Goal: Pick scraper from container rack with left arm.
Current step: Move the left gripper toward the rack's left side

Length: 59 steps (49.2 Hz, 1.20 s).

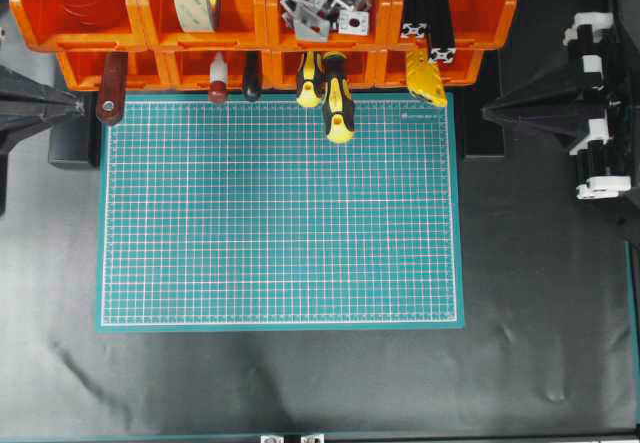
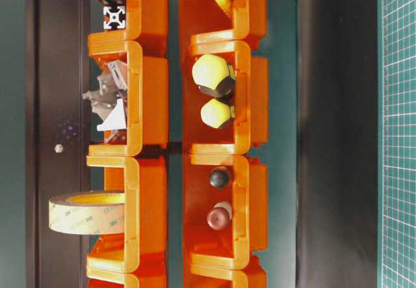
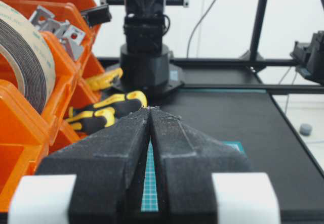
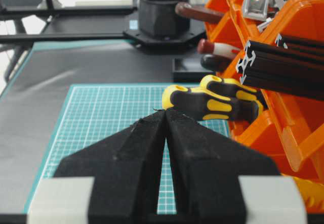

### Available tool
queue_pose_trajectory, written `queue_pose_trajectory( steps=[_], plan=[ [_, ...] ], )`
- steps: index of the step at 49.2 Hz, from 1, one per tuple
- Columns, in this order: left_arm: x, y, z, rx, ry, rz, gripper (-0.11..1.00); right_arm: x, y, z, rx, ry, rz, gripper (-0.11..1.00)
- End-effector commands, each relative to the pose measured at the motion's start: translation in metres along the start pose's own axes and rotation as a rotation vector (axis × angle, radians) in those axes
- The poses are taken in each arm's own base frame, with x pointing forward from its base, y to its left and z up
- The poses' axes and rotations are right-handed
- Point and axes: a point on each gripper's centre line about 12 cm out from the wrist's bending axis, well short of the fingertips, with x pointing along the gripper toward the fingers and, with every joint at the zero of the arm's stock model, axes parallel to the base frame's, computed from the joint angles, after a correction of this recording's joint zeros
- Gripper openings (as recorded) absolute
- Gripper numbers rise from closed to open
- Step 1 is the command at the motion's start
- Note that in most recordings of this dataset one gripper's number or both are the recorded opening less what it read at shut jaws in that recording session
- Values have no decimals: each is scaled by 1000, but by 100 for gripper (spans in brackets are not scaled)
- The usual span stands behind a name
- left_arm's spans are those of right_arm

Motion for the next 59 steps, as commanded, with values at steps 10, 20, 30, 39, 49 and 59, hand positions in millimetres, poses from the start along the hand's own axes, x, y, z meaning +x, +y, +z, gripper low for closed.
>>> queue_pose_trajectory(
  steps=[10, 20, 30, 39, 49, 59],
  plan=[
    [-5, -1, 41, 47, 130, -9, 0, -6, 1, 29, 75, -83, 6, 1],
    [-12, -6, 77, 92, 263, -36, 0, -14, 1, 35, 101, -69, 8, 1],
    [-13, -5, 78, 199, 538, -64, 0, -17, 1, 35, 127, -42, 9, 1],
    [5, -5, 79, 315, 719, -98, 0, -19, 1, 35, 133, -39, 9, 1],
    [26, -1, 60, 487, 902, -74, 0, -25, 1, 40, 154, -32, 11, 1],
    [42, -9, 65, 697, 1025, 16, 0, -31, 2, 42, 188, -5, 11, 1]
  ],
)
